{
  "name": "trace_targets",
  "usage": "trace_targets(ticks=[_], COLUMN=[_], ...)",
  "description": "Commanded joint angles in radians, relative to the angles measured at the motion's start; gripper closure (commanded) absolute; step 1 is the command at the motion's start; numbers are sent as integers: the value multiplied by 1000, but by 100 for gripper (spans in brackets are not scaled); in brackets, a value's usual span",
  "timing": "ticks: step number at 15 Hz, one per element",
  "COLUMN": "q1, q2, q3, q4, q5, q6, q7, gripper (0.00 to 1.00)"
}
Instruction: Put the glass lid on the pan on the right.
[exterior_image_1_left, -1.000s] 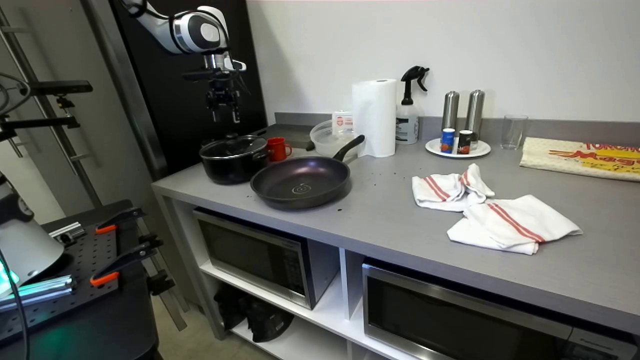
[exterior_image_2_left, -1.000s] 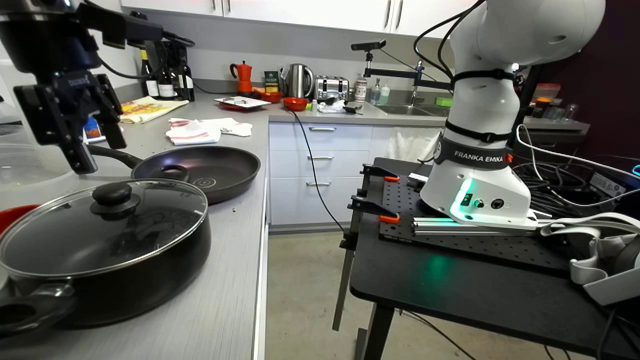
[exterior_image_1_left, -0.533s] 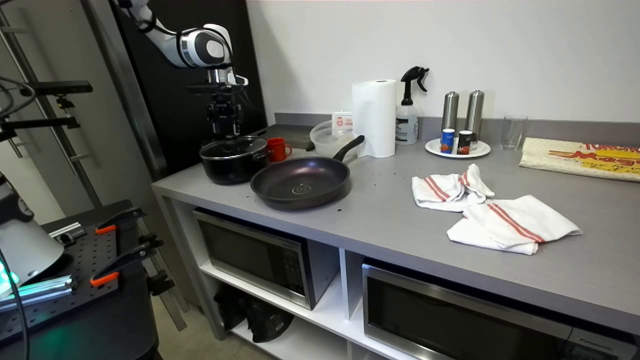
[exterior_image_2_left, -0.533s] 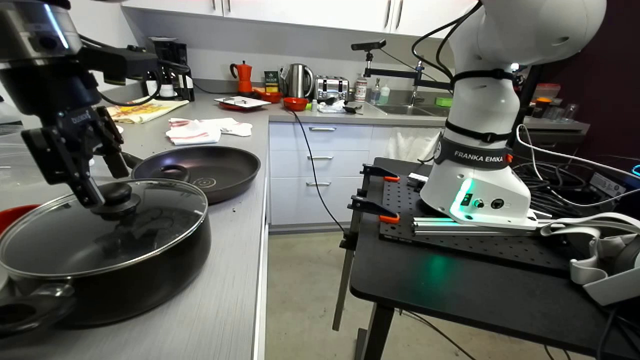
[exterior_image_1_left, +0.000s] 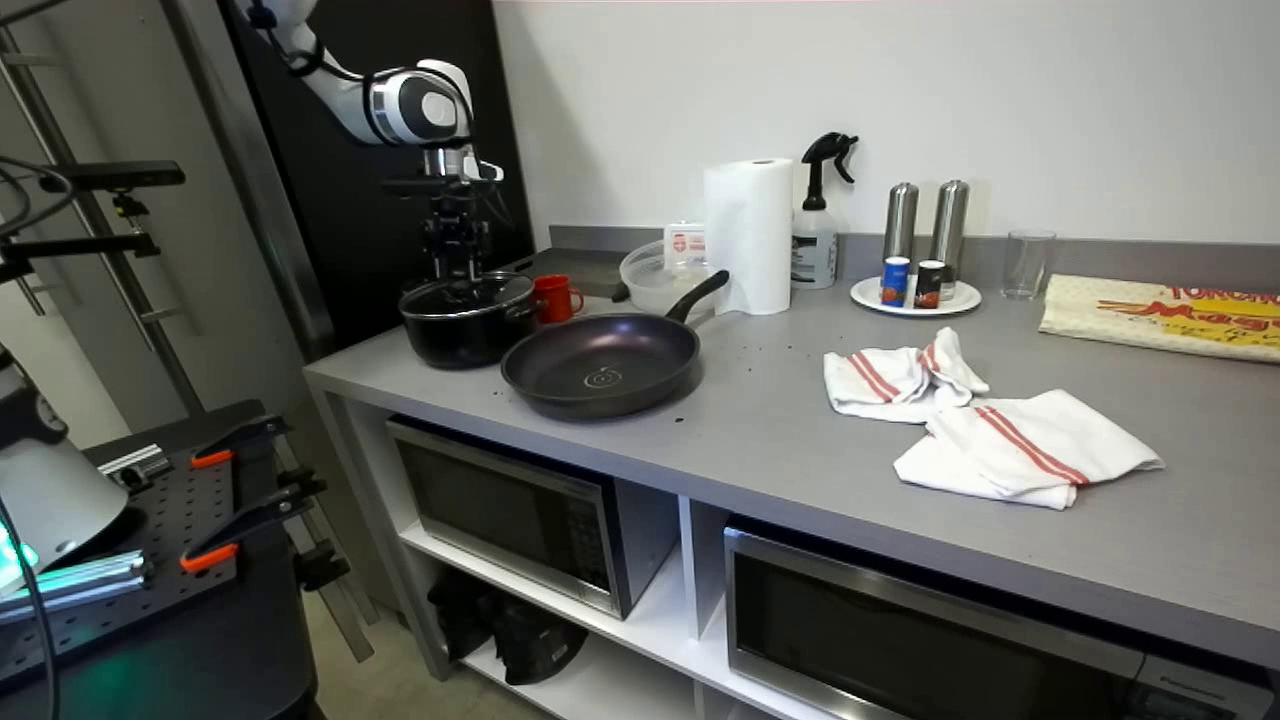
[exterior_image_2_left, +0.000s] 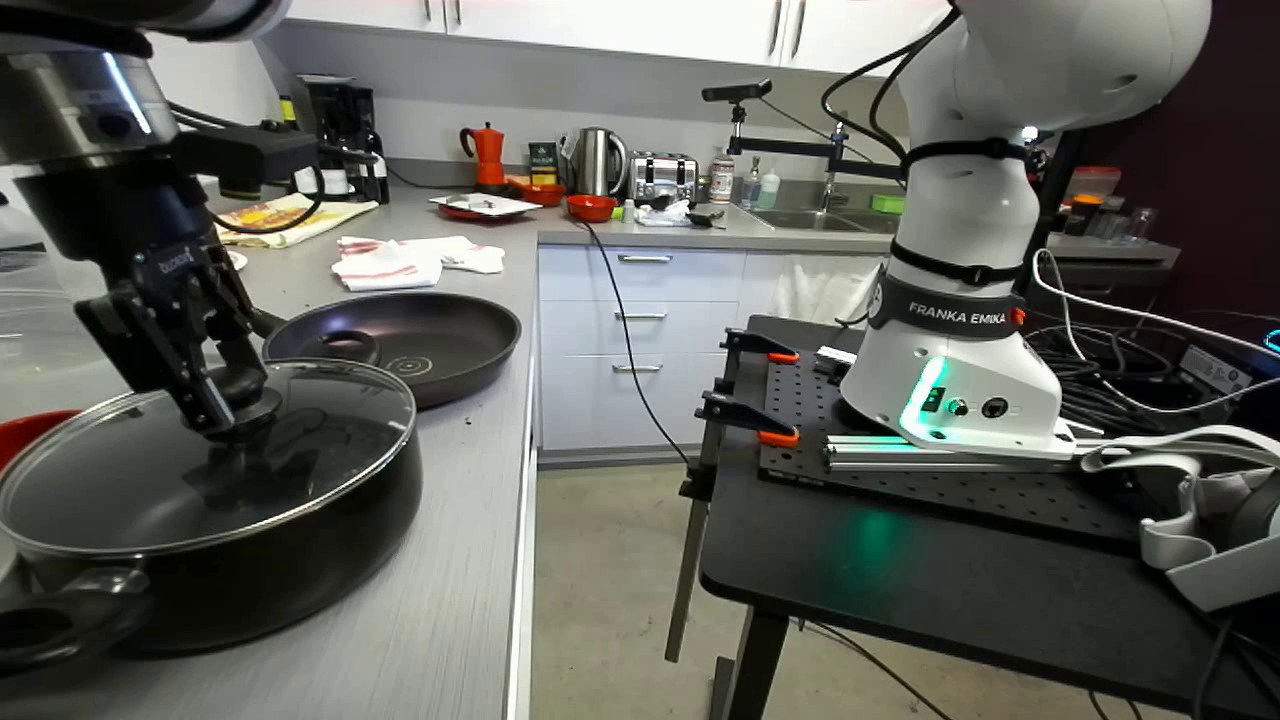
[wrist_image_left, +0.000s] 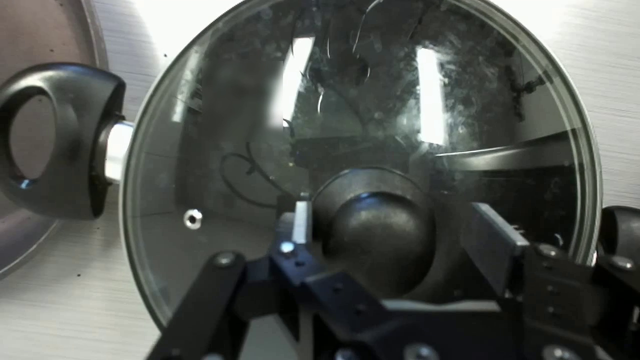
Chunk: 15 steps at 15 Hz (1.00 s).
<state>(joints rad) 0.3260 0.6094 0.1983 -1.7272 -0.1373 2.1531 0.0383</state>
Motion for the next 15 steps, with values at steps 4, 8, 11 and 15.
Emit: trace_targets(ticks=[4, 8, 11, 15], q1=[1, 0, 3, 16], q2=[12, 5, -29, -100], q3=[-8, -7, -7, -10], q4=[46, 38, 16, -29], q5=[3, 4, 4, -9], q6=[-42, -41, -52, -81], q7=[-24, -25, -11, 17], gripper=[73, 74, 74, 74])
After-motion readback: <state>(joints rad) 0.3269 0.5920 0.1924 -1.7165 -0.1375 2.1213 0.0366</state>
